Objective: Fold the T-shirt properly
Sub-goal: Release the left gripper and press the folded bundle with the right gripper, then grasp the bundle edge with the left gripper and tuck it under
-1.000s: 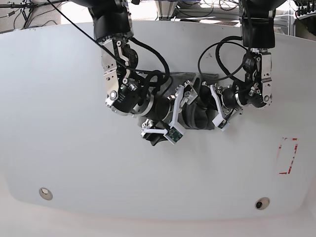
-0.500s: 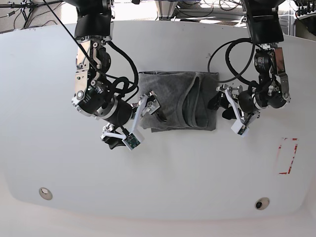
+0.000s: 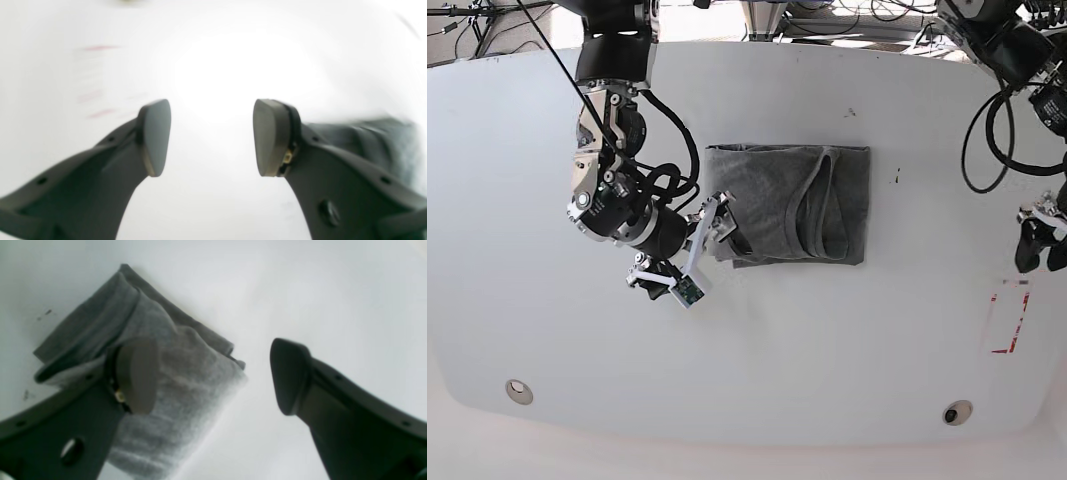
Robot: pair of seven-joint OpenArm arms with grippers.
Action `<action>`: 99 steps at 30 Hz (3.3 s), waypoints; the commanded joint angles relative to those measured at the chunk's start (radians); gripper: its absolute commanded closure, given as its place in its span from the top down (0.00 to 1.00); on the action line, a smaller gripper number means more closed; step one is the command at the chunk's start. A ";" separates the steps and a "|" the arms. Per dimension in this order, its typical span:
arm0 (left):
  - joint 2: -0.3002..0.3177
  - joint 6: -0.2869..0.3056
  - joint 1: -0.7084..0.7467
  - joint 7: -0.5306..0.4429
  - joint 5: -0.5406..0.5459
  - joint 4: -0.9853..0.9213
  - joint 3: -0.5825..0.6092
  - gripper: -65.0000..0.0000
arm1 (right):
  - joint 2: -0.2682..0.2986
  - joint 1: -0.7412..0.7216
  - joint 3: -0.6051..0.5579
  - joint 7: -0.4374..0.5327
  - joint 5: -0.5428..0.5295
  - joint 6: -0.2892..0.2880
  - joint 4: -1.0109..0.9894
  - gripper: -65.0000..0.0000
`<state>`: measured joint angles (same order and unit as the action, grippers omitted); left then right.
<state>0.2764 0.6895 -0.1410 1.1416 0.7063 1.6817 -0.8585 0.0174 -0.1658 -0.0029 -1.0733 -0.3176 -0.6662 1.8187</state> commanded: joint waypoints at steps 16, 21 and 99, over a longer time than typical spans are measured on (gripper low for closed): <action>0.159 0.009 0.093 -0.010 -0.052 -0.045 -0.170 0.56 | -0.073 -0.182 -0.251 0.190 -0.004 0.003 -0.345 1.00; 0.159 0.009 0.133 -0.012 -0.050 -0.042 -0.189 0.56 | -0.076 -0.229 -0.280 0.265 -0.004 0.032 -0.494 0.99; -0.030 0.009 0.192 -0.013 -0.050 0.136 0.513 0.56 | -0.109 -0.258 -0.316 0.397 -0.005 0.193 -0.343 0.92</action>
<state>0.2443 0.6960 0.0669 1.1538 0.6353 1.7702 -0.3847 -0.1265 -0.4168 -0.3473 -0.6914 -0.3180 -0.4725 1.4303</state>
